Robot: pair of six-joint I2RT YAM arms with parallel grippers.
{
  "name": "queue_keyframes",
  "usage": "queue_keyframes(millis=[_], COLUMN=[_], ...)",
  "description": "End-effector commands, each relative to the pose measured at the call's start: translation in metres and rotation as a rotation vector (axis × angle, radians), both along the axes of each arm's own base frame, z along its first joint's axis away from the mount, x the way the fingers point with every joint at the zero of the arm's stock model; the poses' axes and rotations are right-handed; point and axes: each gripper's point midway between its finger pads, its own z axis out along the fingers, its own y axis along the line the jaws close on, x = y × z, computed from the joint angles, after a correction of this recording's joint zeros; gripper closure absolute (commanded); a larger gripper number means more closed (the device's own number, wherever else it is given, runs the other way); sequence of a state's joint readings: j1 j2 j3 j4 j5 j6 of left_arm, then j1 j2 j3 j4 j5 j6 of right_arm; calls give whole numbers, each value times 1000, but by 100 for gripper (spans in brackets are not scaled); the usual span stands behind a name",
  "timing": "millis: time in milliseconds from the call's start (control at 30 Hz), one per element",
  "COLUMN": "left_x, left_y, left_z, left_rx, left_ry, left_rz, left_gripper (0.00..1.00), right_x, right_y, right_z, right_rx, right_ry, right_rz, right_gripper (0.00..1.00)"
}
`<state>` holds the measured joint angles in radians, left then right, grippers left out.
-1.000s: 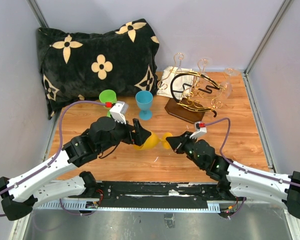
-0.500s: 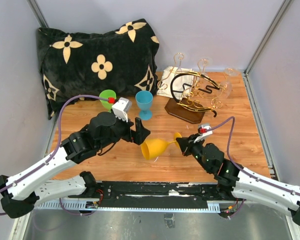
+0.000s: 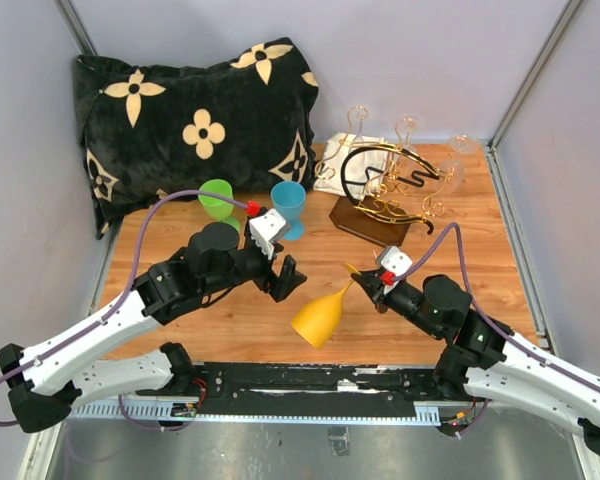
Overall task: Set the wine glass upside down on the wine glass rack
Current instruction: Turn the wine glass upside down at the wine rack.
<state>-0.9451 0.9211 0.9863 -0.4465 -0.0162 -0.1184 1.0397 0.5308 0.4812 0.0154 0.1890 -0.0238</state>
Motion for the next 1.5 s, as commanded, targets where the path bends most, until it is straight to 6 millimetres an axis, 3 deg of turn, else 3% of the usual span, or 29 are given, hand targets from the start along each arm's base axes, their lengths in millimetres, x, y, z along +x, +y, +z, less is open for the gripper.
queue_keyframes(millis=[0, 167, 333, 400, 533, 700, 1000, 1467], left_x=[-12, -27, -43, -44, -44, -59, -65, -70], left_y=[-13, -17, -27, -31, -39, -48, -55, -55], left_z=[22, 35, 40, 39, 38, 30, 27, 27], left_rx=[-52, -57, -37, -26, -10, -15, -40, -63], left_ry=[-212, -417, -543, -570, -579, -571, -555, -578], left_rz=[-189, -356, -525, -562, -610, -739, -788, -808], left_gripper=[10, 11, 15, 22, 30, 36, 50, 76], right_x=[-17, -36, -45, -48, -57, -61, -67, -73], right_y=[12, 36, 48, 53, 58, 57, 60, 69], right_z=[20, 46, 50, 51, 59, 73, 89, 88], right_rx=[-116, -114, -133, -133, -108, -72, 16, 41], right_ry=[-134, -211, -256, -258, -285, -336, -361, -325], right_rz=[193, 375, 474, 509, 564, 572, 591, 634], right_gripper=[97, 93, 99, 99, 99, 100, 99, 98])
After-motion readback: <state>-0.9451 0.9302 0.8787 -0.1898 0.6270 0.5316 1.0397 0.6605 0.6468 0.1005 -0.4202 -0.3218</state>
